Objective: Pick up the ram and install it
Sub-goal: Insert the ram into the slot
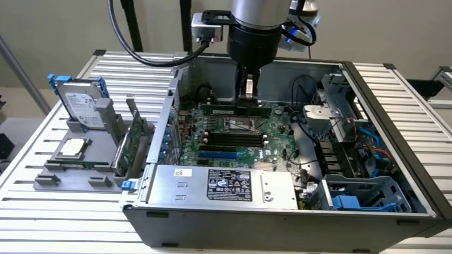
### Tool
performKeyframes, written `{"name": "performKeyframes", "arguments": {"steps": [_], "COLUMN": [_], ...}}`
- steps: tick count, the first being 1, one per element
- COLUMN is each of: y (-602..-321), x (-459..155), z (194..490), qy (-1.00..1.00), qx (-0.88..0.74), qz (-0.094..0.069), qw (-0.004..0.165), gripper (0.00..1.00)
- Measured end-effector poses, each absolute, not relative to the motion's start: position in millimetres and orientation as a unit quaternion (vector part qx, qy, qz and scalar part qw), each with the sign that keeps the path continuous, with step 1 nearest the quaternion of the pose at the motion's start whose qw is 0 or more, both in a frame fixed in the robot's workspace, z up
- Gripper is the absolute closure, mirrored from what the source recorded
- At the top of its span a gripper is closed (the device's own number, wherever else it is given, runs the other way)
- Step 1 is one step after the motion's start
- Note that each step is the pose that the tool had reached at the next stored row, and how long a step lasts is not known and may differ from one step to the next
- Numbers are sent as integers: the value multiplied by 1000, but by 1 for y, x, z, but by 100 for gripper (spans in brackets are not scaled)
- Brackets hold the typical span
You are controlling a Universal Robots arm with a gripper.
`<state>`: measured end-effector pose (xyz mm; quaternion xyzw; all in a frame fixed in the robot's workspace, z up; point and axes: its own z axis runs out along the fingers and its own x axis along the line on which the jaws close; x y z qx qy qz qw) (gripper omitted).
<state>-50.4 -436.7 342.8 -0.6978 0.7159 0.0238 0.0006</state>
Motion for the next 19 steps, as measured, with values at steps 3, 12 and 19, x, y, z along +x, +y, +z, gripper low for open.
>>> {"name": "performKeyframes", "arguments": {"steps": [3,12,19], "y": [-425,-410,-410], "x": [-48,-45,-45], "z": [337,328,328], "qy": [716,716,716], "qx": [-698,-698,-698], "qz": [24,24,24], "qw": [1,1,1], "gripper": [100,100,100]}}
